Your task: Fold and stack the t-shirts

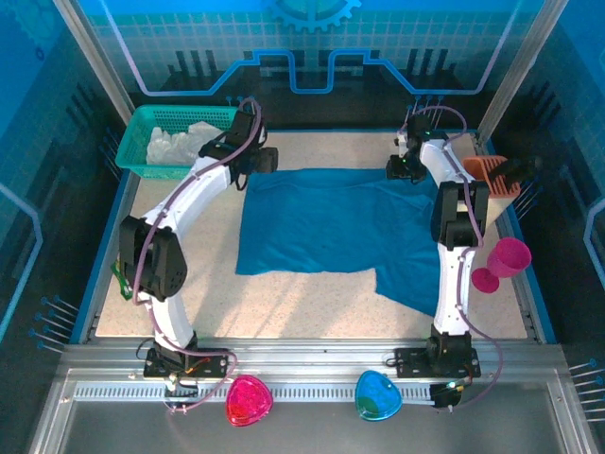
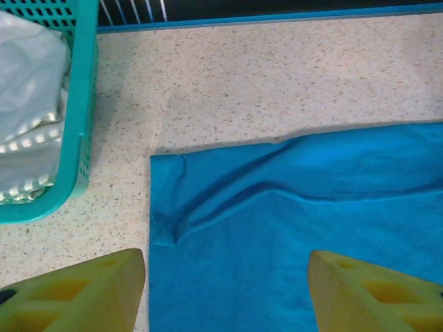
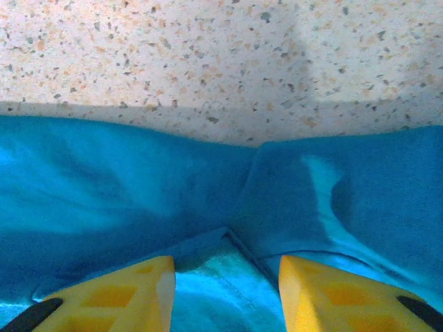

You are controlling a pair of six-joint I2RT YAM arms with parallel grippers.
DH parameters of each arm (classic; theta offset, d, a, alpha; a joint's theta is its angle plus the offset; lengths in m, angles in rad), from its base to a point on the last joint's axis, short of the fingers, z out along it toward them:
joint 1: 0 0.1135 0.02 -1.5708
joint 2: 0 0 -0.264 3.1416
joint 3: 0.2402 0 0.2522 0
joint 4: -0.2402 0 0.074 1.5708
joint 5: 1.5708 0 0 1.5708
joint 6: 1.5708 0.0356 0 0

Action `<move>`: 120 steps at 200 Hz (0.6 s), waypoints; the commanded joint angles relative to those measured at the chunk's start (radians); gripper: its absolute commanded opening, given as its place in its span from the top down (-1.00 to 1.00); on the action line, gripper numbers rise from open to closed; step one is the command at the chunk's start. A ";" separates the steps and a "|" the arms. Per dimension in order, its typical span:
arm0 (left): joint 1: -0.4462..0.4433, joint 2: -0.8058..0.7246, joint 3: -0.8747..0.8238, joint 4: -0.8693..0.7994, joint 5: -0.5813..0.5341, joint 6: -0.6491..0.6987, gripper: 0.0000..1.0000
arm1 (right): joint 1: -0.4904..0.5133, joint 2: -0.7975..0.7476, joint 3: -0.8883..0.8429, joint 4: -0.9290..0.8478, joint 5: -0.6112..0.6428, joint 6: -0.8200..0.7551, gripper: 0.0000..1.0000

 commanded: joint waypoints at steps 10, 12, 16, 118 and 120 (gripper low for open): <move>-0.016 -0.073 -0.067 -0.014 -0.028 -0.018 -0.28 | -0.001 0.038 0.057 -0.033 -0.056 0.003 0.13; -0.017 -0.076 -0.070 -0.012 -0.029 -0.018 -0.27 | -0.001 0.040 0.057 -0.032 -0.056 0.003 0.14; -0.017 -0.079 -0.076 -0.009 -0.028 -0.019 -0.27 | -0.001 0.042 0.059 -0.030 -0.057 0.004 0.14; -0.028 -0.112 -0.094 0.001 -0.035 -0.018 -0.27 | -0.010 0.067 0.079 -0.015 -0.095 0.019 0.46; -0.028 -0.112 -0.094 0.001 -0.035 -0.018 -0.27 | -0.009 0.066 0.078 -0.015 -0.095 0.019 0.47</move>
